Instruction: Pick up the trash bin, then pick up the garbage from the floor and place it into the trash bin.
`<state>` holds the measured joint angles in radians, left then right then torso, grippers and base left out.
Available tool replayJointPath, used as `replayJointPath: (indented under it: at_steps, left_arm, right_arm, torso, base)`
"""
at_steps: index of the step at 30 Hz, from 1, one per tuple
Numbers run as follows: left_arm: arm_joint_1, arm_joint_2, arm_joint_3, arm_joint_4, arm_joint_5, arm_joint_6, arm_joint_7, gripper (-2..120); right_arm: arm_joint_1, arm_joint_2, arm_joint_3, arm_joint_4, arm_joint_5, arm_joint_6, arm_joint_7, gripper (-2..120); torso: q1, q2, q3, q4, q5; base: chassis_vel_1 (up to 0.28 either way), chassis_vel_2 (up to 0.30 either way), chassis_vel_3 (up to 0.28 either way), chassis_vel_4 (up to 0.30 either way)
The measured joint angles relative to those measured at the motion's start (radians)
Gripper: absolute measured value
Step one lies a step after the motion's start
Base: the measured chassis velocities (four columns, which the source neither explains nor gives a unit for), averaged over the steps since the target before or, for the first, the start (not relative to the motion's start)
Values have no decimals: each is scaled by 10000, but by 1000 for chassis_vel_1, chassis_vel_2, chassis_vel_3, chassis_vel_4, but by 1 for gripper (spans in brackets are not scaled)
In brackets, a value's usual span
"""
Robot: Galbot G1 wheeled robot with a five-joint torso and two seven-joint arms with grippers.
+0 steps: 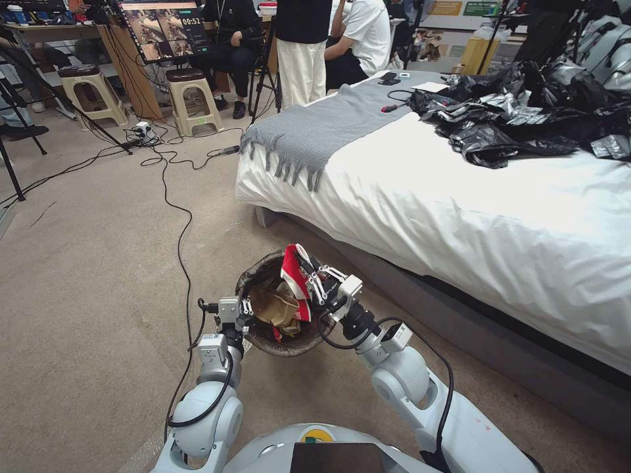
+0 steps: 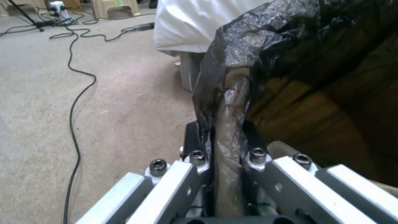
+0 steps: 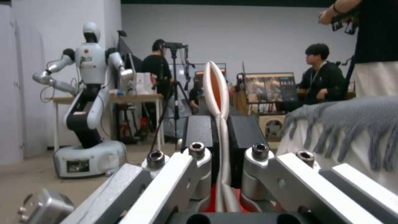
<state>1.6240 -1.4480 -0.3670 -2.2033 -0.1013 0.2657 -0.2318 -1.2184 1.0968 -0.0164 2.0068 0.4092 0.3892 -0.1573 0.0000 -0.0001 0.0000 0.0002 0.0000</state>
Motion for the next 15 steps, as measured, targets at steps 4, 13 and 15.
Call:
replayJointPath:
  at_steps: [4,13,15]
  left_arm:
    - [4,-25,20,-12,13,-5,5,2]
    - [-20,-32,47,-46,11,-5,6,2]
    - [15,-34,50,-57,11,-5,6,2]
  right_arm:
    - [-86,144,-41,-228,-187,-34,25,3]
    - [-278,349,-153,-504,-497,-108,59,25]
    - [-287,396,-154,-534,-534,-107,58,36]
  torso:
    - [0,0,0,-3,0]
    - [0,0,0,-2,0]
    - [0,0,0,-2,0]
  base:
    - [0,0,0,0]
    - [0,0,0,0]
    - [0,0,0,0]
